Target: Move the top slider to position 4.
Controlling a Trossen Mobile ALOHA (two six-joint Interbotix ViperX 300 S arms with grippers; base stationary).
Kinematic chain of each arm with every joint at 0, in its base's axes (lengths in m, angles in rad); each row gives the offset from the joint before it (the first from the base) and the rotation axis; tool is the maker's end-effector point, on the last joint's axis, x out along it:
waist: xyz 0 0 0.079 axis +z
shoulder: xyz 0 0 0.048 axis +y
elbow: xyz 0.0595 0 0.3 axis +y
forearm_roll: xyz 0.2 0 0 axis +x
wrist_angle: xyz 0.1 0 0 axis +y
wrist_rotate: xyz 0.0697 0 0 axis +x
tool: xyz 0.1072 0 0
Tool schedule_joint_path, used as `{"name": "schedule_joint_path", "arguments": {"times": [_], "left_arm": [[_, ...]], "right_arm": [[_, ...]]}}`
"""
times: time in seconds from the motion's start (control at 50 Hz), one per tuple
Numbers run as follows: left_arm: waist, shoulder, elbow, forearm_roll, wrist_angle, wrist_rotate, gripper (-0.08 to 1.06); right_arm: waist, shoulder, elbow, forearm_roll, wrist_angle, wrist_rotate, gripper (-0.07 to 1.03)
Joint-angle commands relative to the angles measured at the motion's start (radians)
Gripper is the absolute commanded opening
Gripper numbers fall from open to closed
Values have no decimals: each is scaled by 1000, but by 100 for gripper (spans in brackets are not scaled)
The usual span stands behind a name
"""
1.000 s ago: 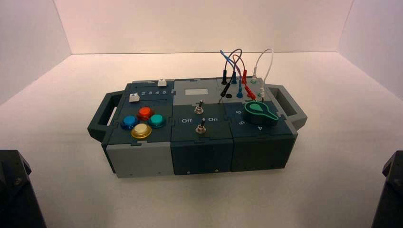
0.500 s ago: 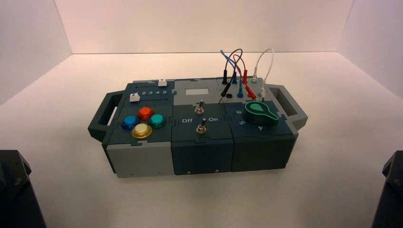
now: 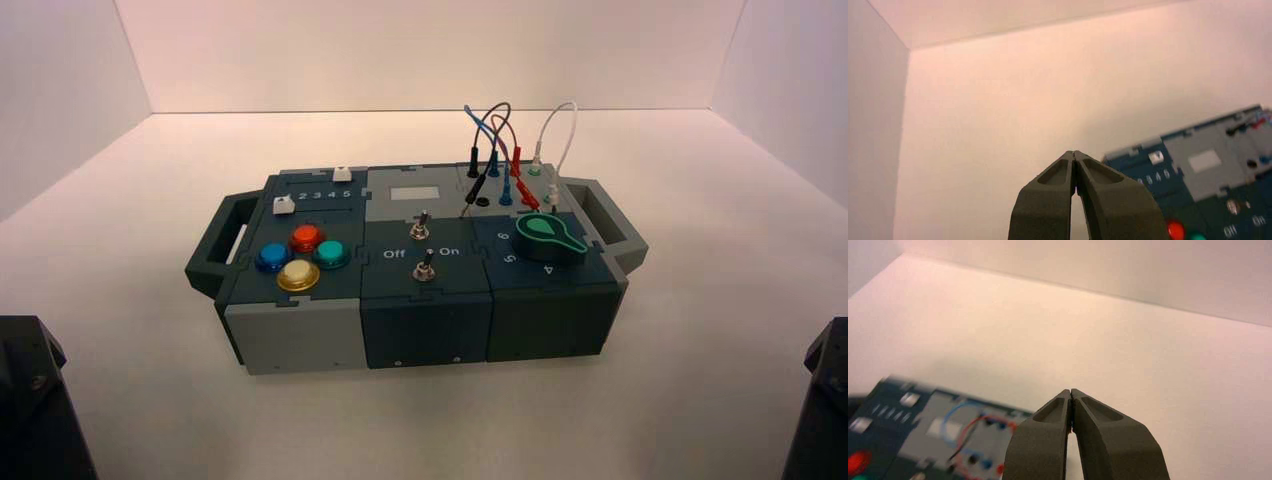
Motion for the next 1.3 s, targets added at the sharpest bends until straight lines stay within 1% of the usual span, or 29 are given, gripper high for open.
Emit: {"name": "schedule_joint_path", "arguments": {"times": [0.02, 0.12, 0.24, 0.3, 0.32, 0.44, 0.52, 0.56, 0.68, 0.8, 0.9, 0.96, 1.08, 1.16, 1.3], "left_arm": [[-46, 31, -37, -3, 11, 5, -3], [-78, 67, -43, -5, 17, 2, -3], [-103, 101, -49, -5, 26, 0, -3], [-140, 156, -54, -5, 29, 0, -3], [-141, 158, -54, -5, 29, 0, -3], [-144, 175, -49, -6, 29, -2, -3], [-153, 175, -40, -17, 31, -2, -3], [-161, 176, -37, -20, 31, -2, -3], [-167, 179, -23, -18, 31, -2, -3], [-167, 175, -6, -20, 32, 0, -3], [-167, 172, -3, -18, 38, 0, -3], [-169, 167, 0, -18, 38, 3, -3], [-167, 158, 5, -18, 38, 3, -3], [-169, 161, 6, -18, 38, 3, -3], [-167, 167, 8, -18, 37, 3, -3]], "right_arm": [[54, 23, -51, 8, 18, 3, -2], [84, 54, -72, 21, 48, 3, -2], [101, 83, -86, 35, 63, 3, -2], [132, 135, -109, 63, 80, 3, -2], [135, 138, -109, 63, 81, 3, -2], [175, 196, -147, 100, 89, 3, -2], [202, 256, -184, 141, 101, 2, -2], [210, 290, -204, 153, 109, 3, -2], [230, 383, -262, 198, 133, 3, -2], [255, 474, -310, 233, 158, 3, -2], [267, 529, -344, 252, 176, 2, -2], [285, 591, -388, 268, 195, 0, -2], [305, 660, -445, 298, 212, 0, -2], [314, 701, -472, 319, 221, -3, -2], [331, 759, -518, 341, 239, -6, -2]]}}
